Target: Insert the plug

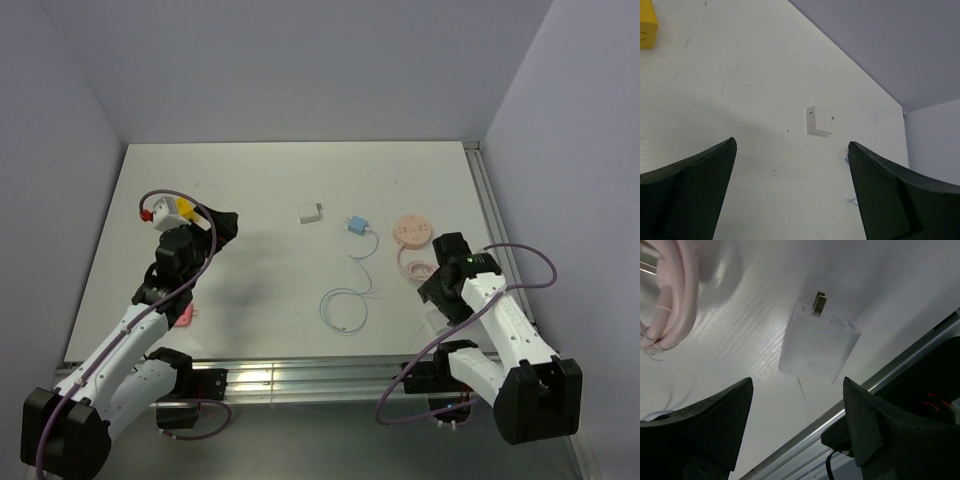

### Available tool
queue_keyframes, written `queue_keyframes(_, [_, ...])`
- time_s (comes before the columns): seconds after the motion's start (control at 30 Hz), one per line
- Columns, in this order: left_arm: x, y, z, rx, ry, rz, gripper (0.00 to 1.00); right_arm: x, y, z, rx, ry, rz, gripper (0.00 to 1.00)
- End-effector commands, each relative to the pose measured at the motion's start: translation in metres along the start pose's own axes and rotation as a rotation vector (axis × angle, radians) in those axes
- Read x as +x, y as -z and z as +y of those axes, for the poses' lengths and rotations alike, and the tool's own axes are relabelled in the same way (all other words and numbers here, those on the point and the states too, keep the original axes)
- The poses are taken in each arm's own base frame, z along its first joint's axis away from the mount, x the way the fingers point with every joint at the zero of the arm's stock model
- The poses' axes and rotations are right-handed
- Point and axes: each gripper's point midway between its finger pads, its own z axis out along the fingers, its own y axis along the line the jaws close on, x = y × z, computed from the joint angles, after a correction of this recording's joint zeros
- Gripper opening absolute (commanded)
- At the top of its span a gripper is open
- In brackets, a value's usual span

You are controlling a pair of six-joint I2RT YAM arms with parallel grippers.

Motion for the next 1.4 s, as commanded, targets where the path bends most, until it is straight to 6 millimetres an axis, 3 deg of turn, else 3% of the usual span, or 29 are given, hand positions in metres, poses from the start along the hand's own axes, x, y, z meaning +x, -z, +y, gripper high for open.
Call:
queue_keyframes(0.0, [0.004, -0.003, -0.016, 0.051, 0.045, 0.04, 1.0, 0.001, -0.006, -0.008, 0.049, -0.027, 0.008, 0.79])
queue_keyframes(0.43, [-0.004, 0.003, -0.035, 0.094, 0.061, 0.059, 0.95, -0.003, -0.014, -0.008, 0.144, -0.014, 0.048, 0.78])
queue_keyframes(0.7, [0.0, 0.006, -0.042, 0.142, 0.075, 0.078, 0.93, -0.001, -0.036, 0.003, 0.172, -0.039, 0.081, 0.78])
queue_keyframes(1.07, [0.004, 0.004, -0.043, 0.161, 0.057, 0.088, 0.9, 0.003, -0.05, -0.001, 0.201, -0.051, 0.076, 0.61])
queue_keyframes(1.2, [0.007, 0.007, -0.051, 0.213, 0.041, 0.102, 0.85, 0.003, -0.045, 0.0, 0.182, -0.037, 0.077, 0.24])
queue_keyframes(1.27, [0.007, 0.008, -0.054, 0.235, 0.027, 0.107, 0.84, 0.005, -0.038, -0.002, 0.163, -0.029, 0.071, 0.22])
queue_keyframes(1.37, [0.012, 0.013, -0.068, 0.316, 0.004, 0.141, 0.8, 0.01, -0.026, 0.003, 0.067, 0.005, 0.05, 0.06])
